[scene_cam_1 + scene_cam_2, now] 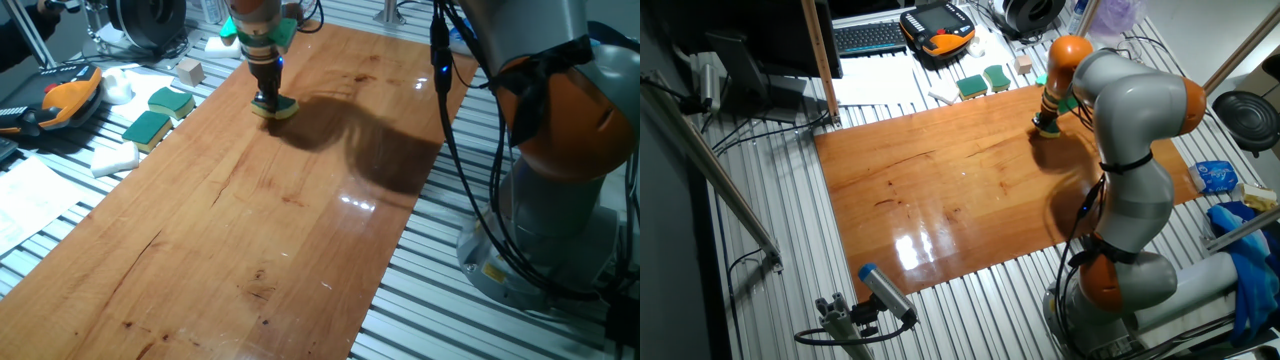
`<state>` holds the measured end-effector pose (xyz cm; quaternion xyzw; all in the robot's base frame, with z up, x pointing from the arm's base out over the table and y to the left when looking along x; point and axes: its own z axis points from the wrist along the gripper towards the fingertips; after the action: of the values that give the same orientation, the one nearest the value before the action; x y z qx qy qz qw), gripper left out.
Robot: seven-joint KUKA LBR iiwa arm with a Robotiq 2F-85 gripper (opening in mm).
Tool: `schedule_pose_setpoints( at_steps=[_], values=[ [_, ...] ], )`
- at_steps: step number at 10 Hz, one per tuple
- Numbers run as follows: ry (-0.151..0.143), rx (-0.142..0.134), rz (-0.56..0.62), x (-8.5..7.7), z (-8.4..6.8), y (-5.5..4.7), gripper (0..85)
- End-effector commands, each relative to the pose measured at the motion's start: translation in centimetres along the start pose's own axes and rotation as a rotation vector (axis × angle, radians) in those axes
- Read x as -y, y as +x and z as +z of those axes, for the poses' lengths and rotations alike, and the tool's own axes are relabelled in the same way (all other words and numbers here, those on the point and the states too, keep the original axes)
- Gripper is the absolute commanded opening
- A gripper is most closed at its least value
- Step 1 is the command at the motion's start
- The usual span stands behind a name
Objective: Clean the tabletop with a sponge
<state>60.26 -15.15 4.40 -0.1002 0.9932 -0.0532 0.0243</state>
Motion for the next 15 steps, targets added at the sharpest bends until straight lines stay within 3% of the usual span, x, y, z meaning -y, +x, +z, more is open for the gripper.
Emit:
schedule_pose_setpoints(
  at_steps=[1, 5, 9, 15],
  values=[
    [0.000, 0.000, 0.003, -0.2, 0.0, 0.3, 0.0],
    [-0.017, -0.023, 0.016, -1.3, -0.6, 1.8, 0.0],
    [-0.013, -0.015, 0.048, -3.2, -0.4, 3.1, 0.0],
    [-0.031, -0.031, 0.085, -4.8, -0.6, 3.5, 0.0]
  ],
)
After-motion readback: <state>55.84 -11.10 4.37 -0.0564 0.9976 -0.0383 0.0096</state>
